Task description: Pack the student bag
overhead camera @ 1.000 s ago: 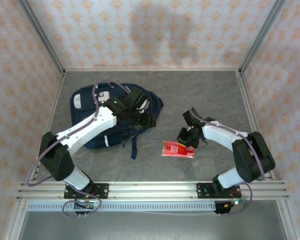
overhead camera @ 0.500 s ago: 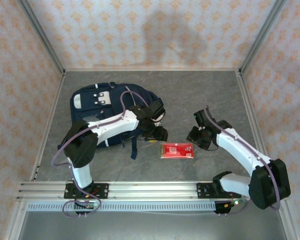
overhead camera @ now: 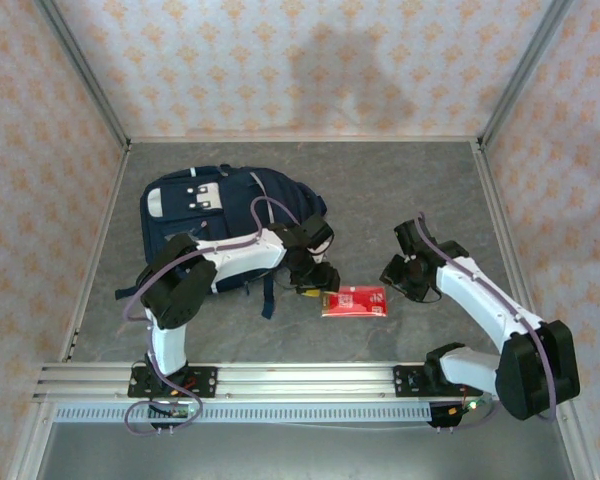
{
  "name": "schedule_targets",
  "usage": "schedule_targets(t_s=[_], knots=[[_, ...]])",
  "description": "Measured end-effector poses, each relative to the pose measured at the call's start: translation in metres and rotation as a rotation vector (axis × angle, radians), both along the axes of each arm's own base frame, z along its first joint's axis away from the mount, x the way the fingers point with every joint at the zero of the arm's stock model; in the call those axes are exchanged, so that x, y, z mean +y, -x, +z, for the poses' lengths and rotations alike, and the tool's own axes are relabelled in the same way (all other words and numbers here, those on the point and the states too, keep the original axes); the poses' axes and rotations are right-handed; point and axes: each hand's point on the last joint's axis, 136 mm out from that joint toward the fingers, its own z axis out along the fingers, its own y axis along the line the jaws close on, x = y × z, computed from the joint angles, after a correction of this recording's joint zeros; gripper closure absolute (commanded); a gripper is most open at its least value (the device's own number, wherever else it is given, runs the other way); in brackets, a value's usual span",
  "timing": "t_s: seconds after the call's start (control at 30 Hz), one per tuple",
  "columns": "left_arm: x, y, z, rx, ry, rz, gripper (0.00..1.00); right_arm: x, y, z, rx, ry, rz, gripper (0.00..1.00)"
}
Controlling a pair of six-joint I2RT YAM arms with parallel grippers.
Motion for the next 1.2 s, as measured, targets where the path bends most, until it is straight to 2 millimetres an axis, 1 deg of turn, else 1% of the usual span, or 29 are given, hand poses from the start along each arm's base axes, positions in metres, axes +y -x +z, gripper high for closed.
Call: schedule_targets(t_s=[0.13,0.3,0.43,0.53,0.67,0.83,0.93,1.03,1.2], knots=[[-0.004,0.000,-0.004,0.011,0.017,-0.005,0.51,-0.003,0.004,-0.013,0.053,0.020,0.003,0.51],[-0.004,0.002,-0.022,0.038,0.001,-0.008,0.51,-0.004,0.007,-0.024,0.098,0.037,0.013,0.49],[-0.004,0.003,-0.023,0.039,0.003,-0.010,0.53,-0.002,0.007,-0.028,0.110,0.033,0.030,0.44],[-0.003,0.003,-0.024,0.039,0.003,-0.012,0.53,0.001,0.007,-0.034,0.131,0.027,0.048,0.37],[-0.003,0.003,-0.025,0.035,0.002,-0.020,0.54,0.010,0.008,-0.042,0.148,-0.018,0.079,0.34],[-0.003,0.004,-0.026,0.029,0.002,-0.034,0.55,0.030,0.012,-0.049,0.155,-0.134,0.133,0.36],[-0.002,0.004,-0.027,0.029,0.000,-0.038,0.55,0.038,0.011,-0.047,0.135,-0.196,0.144,0.39],[-0.001,0.003,-0.027,0.029,0.001,-0.039,0.56,0.042,0.016,-0.043,0.117,-0.236,0.160,0.43],[-0.001,0.004,-0.028,0.024,0.004,-0.054,0.56,0.046,0.020,-0.023,0.041,-0.279,0.189,0.49]])
